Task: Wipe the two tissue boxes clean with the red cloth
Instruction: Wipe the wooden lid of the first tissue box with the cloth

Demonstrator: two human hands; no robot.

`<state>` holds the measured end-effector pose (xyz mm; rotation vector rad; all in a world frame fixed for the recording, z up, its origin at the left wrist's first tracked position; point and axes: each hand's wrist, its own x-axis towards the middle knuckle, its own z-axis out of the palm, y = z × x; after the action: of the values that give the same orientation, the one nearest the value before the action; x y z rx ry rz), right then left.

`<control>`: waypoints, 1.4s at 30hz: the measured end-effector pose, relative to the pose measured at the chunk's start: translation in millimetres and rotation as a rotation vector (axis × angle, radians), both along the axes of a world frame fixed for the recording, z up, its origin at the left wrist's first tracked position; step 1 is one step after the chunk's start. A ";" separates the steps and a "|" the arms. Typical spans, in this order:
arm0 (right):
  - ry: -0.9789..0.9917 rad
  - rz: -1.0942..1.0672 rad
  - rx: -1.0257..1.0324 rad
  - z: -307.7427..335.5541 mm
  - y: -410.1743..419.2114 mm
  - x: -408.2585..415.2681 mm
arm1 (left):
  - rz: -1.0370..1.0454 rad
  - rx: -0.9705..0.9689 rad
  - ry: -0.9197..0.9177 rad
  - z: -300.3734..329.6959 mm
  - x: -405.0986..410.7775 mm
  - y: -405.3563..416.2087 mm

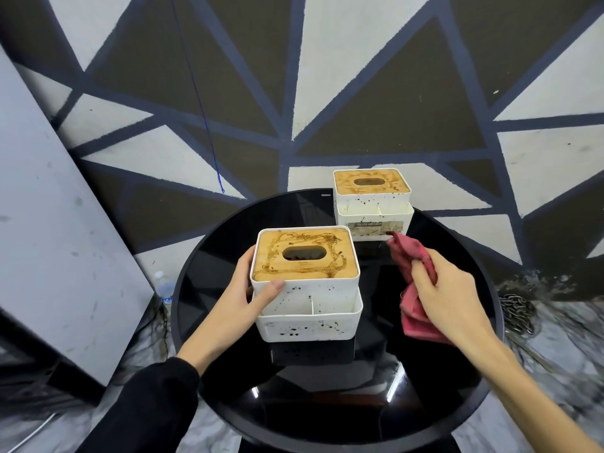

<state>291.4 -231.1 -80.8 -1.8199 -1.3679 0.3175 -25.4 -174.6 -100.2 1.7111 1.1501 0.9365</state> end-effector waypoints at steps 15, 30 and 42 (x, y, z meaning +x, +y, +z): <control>0.163 0.278 0.144 36.6 16.9 -35.1 | -0.091 0.085 0.103 7.0 -13.6 18.4; -0.166 0.459 -0.279 44.5 35.2 -56.5 | -0.140 0.096 0.107 12.2 -20.2 32.2; -0.465 0.406 -0.303 52.8 19.8 -55.8 | -0.140 0.128 0.116 8.0 -17.1 36.8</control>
<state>235.5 -211.3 -28.0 -1.9228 -2.1213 0.3375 -42.5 -137.9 -92.3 1.9441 1.0476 0.8492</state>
